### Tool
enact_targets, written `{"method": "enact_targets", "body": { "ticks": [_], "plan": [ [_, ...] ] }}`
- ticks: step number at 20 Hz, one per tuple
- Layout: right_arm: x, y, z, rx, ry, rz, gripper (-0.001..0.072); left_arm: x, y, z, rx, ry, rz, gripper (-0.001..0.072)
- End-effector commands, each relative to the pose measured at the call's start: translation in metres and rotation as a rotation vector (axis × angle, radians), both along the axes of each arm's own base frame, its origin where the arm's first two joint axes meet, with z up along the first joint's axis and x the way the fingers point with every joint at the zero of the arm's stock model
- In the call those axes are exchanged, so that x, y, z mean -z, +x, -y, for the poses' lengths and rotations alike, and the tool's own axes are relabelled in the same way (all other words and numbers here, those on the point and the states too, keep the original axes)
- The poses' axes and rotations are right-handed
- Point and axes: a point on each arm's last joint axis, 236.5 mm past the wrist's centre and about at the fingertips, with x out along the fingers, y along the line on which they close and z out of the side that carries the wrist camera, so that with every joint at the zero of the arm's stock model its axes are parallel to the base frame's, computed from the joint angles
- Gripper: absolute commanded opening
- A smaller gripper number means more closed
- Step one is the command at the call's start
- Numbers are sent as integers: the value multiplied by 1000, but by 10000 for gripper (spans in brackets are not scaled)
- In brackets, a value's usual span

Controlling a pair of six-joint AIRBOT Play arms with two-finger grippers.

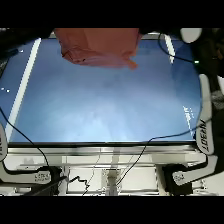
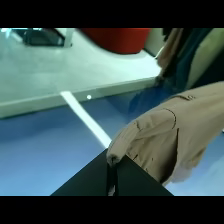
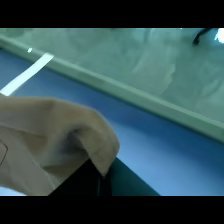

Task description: Fold the clothes and pants, and hang the long-sleeved shirts on hangers.

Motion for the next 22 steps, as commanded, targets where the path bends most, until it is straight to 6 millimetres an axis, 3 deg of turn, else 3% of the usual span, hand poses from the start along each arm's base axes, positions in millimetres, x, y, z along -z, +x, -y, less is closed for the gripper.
{"method": "enact_targets", "body": {
  "ticks": [1,4,6,9,12,15,18,20,22],
  "plan": [
    [-59,-51,15,-1,-71,84,10,-27,-66,24,178,36,-15,21],
    [-45,-104,17,-60,-147,-62,9,-5,-135,34,394,56,-236,21],
    [-7,-140,19,-109,-203,-243,9,25,-169,30,484,99,-430,22],
    [57,-196,22,-206,-289,-566,9,68,-187,15,445,209,-664,22],
    [79,-244,12,-340,-299,-753,9,70,-200,29,497,238,-684,21],
    [68,-240,-5,-384,-246,-697,9,83,-211,29,433,386,-702,21],
    [76,-225,-6,-367,-238,-699,9,125,-217,10,328,543,-820,21],
    [101,-209,-9,-363,-227,-749,9,164,-217,18,359,529,-913,22],
    [144,-182,-14,-336,-205,-802,9,207,-193,25,346,502,-915,22]
  ]
}}
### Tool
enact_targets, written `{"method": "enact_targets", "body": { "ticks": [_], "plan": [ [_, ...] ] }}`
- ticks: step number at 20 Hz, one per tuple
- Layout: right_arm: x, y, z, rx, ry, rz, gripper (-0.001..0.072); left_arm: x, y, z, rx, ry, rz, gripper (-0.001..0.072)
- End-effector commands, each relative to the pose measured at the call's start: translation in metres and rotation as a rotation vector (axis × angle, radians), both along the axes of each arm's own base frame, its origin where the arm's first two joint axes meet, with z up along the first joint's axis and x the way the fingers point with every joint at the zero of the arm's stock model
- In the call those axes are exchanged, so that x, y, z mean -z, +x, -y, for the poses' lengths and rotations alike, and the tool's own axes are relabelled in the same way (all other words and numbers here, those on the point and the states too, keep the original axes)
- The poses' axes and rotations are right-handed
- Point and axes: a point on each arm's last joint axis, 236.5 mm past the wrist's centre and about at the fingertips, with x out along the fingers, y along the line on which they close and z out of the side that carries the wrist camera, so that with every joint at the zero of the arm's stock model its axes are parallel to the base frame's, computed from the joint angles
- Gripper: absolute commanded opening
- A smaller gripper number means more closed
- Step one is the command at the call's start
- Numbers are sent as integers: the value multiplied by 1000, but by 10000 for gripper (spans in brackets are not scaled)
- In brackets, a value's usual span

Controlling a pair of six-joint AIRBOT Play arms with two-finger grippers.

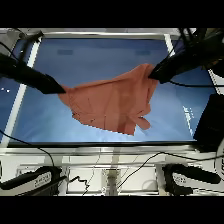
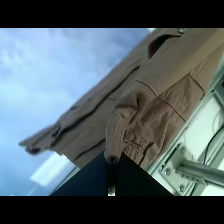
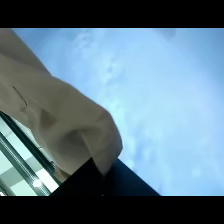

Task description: Fold the clothes and pants, and hang the long-sleeved shirts on hangers.

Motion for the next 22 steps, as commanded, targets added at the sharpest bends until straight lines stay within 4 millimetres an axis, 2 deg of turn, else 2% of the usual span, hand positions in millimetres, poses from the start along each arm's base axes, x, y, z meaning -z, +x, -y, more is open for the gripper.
{"method": "enact_targets", "body": {
  "ticks": [1,2,3,4,5,6,7,8,9,11,13,14,15,17,20,22],
  "plan": [
    [64,46,-5,67,-2,-47,9,73,41,-1,-68,49,13,22],
    [87,70,-2,109,-16,-29,9,88,69,-2,-130,45,53,22],
    [106,96,1,148,-25,8,10,94,97,-1,-195,19,105,22],
    [114,120,2,182,-20,62,10,93,131,-1,-284,-26,182,22],
    [114,147,2,221,-1,147,10,84,161,-2,-375,-74,263,22],
    [103,171,2,260,33,242,9,67,193,-8,-489,-136,358,22],
    [82,195,3,307,78,359,10,45,218,-16,-591,-196,451,22],
    [58,211,5,341,114,465,9,22,235,-23,-645,-240,545,21],
    [34,221,7,359,140,544,9,5,241,-24,-642,-256,598,21],
    [-13,230,13,365,146,671,9,-28,243,-28,-615,-269,652,21],
    [-53,229,18,358,132,750,9,-57,241,-35,-567,-235,717,21],
    [-61,225,18,349,124,750,9,-61,236,-35,-512,-184,732,20],
    [-60,219,18,334,106,721,9,-56,229,-40,-461,-105,732,21],
    [-26,202,18,295,42,578,9,-19,208,-53,-345,84,657,19],
    [69,151,21,214,-87,217,7,46,160,-63,-224,220,409,18],
    [132,103,26,163,-162,-36,7,95,110,-59,-139,228,175,19]
  ]
}}
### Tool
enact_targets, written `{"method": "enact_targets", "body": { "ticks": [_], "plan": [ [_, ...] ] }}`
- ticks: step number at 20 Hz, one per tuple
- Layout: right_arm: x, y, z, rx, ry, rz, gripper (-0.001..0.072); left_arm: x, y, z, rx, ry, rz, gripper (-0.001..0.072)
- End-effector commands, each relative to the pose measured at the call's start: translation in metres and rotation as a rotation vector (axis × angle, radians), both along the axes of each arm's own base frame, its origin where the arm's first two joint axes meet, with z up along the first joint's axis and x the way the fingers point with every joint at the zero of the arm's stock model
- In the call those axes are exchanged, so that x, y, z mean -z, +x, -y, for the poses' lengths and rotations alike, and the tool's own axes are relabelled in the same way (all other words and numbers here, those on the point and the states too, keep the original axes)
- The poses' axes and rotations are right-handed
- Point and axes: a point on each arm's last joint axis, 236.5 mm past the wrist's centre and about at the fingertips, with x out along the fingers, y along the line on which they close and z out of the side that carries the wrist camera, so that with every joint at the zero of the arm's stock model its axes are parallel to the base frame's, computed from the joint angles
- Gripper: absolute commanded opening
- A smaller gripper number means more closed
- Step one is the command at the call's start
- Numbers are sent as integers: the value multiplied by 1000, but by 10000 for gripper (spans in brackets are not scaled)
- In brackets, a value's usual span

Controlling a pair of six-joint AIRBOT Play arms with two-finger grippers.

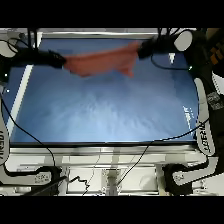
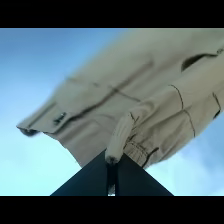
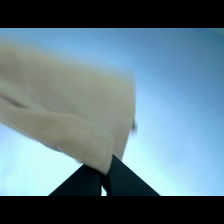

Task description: Fold the clothes and pants, and hang the long-sleeved shirts on hangers.

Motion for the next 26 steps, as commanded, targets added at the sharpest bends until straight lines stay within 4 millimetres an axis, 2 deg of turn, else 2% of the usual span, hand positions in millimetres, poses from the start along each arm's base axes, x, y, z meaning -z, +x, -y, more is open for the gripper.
{"method": "enact_targets", "body": {
  "ticks": [1,3,4,7,8,9,10,11,14,15,16,17,18,19,20,22,23,24,25,26],
  "plan": [
    [98,-93,7,-82,-98,-476,7,81,-94,-9,126,91,-429,19],
    [131,-147,-10,-161,-79,-694,7,118,-153,-1,198,74,-669,19],
    [141,-167,-19,-194,-75,-763,7,133,-174,1,193,61,-763,20],
    [162,-222,-36,-288,-131,-930,10,168,-228,5,151,32,-991,23],
    [163,-233,-40,-312,-150,-957,69,174,-237,5,140,27,-1029,55],
    [164,-234,-46,-325,-157,-947,305,176,-241,5,131,25,-1047,201],
    [164,-234,-50,-333,-160,-935,563,175,-241,6,113,20,-1054,405],
    [166,-229,-55,-332,-161,-904,699,172,-238,11,107,-8,-1050,574],
    [167,-215,-61,-320,-154,-840,675,153,-218,26,109,-105,-994,572],
    [165,-208,-57,-311,-174,-813,674,144,-206,24,98,-113,-957,409],
    [161,-198,-52,-300,-201,-777,632,134,-193,19,88,-113,-909,162],
    [152,-185,-48,-286,-224,-728,448,120,-176,13,71,-113,-845,24],
    [141,-170,-47,-272,-232,-667,238,102,-158,5,45,-113,-771,22],
    [125,-152,-47,-256,-221,-596,79,82,-141,-2,28,-109,-689,22],
    [107,-135,-46,-238,-202,-528,10,60,-124,-11,5,-100,-589,22],
    [63,-95,-36,-175,-142,-356,9,5,-89,-42,-90,-52,-345,22],
    [46,-82,-25,-154,-130,-295,8,-23,-76,-62,-157,-27,-221,22],
    [33,-72,-8,-129,-126,-254,8,-55,-67,-83,-235,-9,-83,22],
    [27,-64,16,-76,-116,-246,8,-77,-67,-101,-294,11,7,22],
    [29,-59,44,-19,-97,-262,7,-87,-74,-123,-352,56,46,22]
  ]
}}
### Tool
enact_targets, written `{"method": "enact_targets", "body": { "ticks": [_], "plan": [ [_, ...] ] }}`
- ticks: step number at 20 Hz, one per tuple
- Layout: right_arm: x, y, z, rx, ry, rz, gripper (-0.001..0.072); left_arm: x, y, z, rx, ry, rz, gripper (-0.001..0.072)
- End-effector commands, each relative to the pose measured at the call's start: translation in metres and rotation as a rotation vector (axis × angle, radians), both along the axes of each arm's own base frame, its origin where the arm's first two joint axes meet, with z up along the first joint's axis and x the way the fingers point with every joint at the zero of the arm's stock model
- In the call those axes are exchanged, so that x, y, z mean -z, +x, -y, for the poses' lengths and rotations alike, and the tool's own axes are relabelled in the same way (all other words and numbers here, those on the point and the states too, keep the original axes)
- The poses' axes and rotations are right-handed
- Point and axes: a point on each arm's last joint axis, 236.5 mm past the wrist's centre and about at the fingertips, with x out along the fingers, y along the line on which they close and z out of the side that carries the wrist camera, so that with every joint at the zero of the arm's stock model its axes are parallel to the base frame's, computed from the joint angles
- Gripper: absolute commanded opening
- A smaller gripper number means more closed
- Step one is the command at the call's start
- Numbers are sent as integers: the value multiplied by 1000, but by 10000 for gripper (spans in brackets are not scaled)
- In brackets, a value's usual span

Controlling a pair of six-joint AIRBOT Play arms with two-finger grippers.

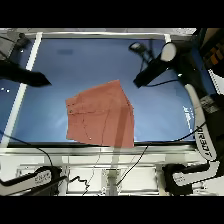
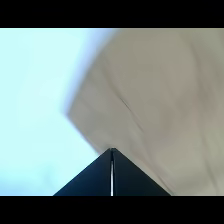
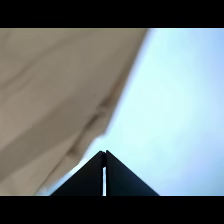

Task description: Fold the clothes and pants, and hang the long-sleeved shirts on hangers.

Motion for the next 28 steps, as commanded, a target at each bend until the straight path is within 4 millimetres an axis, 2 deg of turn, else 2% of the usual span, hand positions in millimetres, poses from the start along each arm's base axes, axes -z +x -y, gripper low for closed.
{"method": "enact_targets", "body": {
  "ticks": [1,2,3,5,6,9,12,14,17,19,22,23,25,26,27,28],
  "plan": [
    [-22,31,70,161,58,73,7,-61,0,-78,-214,177,229,23],
    [-19,32,81,205,165,40,7,-46,-11,-96,-279,174,174,28],
    [-18,32,84,215,282,15,7,-23,-20,-105,-317,134,111,127],
    [-19,31,88,235,459,-12,8,31,-27,-102,-358,-5,-4,611],
    [-15,31,93,257,489,-23,8,59,-29,-93,-372,-87,-59,672],
    [-4,33,98,279,465,-23,8,135,-27,-57,-400,-313,-212,670],
    [-7,46,96,292,460,30,9,186,-10,-32,-400,-419,-282,668],
    [-11,56,98,312,462,76,9,206,11,-15,-369,-450,-251,638],
    [-14,65,102,331,462,113,9,229,39,5,-415,-479,-219,638],
    [-14,67,103,335,462,121,9,240,47,21,-425,-491,-223,638],
    [-17,72,106,349,460,148,9,244,55,47,-380,-479,-206,636],
    [-18,75,108,356,461,160,9,245,61,51,-383,-455,-175,560],
    [-19,77,109,361,461,171,9,243,78,50,-423,-417,-105,294],
    [-19,78,109,361,461,171,9,239,89,47,-445,-405,-66,227],
    [-19,78,109,361,461,171,9,233,98,46,-452,-390,-28,78],
    [-18,78,109,362,458,169,9,224,106,47,-426,-377,9,23]
  ]
}}
